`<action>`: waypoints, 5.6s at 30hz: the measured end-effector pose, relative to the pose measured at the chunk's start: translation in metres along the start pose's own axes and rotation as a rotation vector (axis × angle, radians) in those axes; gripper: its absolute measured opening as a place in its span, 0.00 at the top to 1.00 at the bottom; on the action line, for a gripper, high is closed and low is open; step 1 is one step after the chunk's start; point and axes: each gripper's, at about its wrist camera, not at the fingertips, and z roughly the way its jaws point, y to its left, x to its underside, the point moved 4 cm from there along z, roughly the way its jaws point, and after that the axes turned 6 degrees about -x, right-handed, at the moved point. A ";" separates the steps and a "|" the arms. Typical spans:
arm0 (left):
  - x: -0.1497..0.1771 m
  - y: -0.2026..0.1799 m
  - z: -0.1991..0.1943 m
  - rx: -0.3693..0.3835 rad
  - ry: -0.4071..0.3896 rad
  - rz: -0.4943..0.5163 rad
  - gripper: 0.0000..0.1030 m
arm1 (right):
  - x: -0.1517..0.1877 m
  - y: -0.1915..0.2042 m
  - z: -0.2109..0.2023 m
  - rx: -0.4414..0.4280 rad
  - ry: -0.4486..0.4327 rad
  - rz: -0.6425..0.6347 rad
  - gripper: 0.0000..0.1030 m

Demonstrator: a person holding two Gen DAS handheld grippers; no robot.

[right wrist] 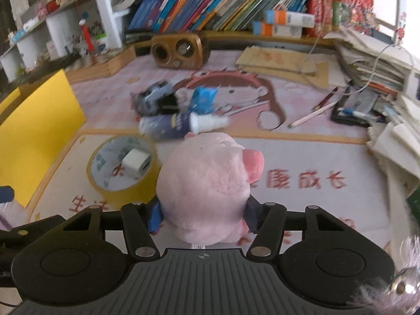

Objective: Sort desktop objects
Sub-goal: 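Reach the right tool to the pink plush pig and grasp it, then grasp the yellow tape roll with the left tool while the right tool lifts the pig, then carry the tape roll and pig with both tools toward the yellow box, then lower the tape roll and pig into the box and open both tools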

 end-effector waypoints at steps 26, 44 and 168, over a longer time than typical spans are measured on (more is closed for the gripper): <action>-0.033 -0.065 0.084 0.021 -0.058 0.180 0.01 | 0.009 -0.046 -0.034 0.037 -0.017 0.051 0.46; -0.051 -0.041 0.011 0.096 -0.242 0.050 0.10 | 0.007 -0.029 -0.047 0.025 -0.064 0.007 0.46; 0.104 0.249 -0.131 0.037 -0.309 -0.193 0.10 | 0.075 0.285 -0.096 -0.209 -0.114 -0.180 0.46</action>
